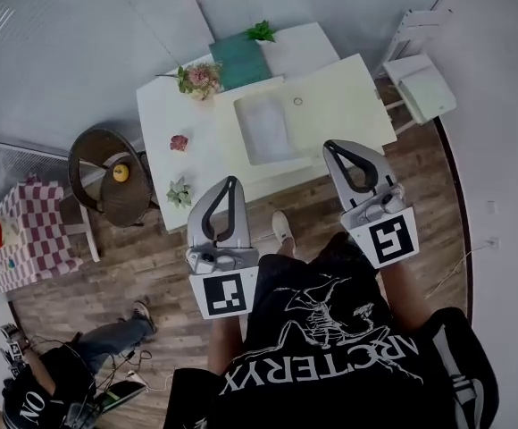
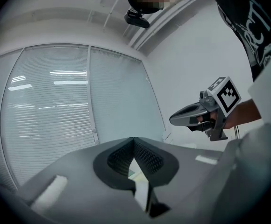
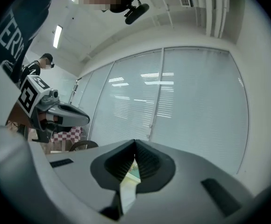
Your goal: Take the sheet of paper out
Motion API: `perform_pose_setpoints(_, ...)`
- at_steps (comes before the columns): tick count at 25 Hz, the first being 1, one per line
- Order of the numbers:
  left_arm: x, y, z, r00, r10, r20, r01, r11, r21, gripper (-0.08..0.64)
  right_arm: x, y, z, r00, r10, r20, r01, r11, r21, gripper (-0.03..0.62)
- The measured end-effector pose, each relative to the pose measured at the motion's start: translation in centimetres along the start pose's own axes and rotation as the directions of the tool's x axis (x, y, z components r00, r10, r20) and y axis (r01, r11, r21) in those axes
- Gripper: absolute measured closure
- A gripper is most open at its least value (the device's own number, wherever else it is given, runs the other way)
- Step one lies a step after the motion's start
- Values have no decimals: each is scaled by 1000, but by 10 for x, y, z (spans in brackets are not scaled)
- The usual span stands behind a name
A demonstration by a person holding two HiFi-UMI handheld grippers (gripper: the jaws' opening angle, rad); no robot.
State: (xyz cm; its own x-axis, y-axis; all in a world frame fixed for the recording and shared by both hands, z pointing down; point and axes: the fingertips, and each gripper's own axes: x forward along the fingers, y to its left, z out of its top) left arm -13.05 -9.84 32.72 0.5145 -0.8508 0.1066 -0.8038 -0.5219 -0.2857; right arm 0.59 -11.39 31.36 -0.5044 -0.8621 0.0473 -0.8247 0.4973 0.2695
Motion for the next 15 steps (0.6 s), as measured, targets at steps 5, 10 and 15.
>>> perform_pose_setpoints(5, 18, 30, -17, 1000, -9, -25, 8, 999, -40, 549, 27, -2, -9, 998, -18, -57, 19, 1000, 15, 580)
perform_pose_setpoints(10, 28, 38, -16, 1000, -1, -27, 1, 1000, -27, 549, 45, -8, -12, 998, 7, -59, -5, 999, 43, 580)
perform_pose_setpoints(15, 29, 54, -22, 996, 63, -64, -67, 995, -72, 548, 63, -12, -12, 999, 41, -30, -38, 992, 124, 580)
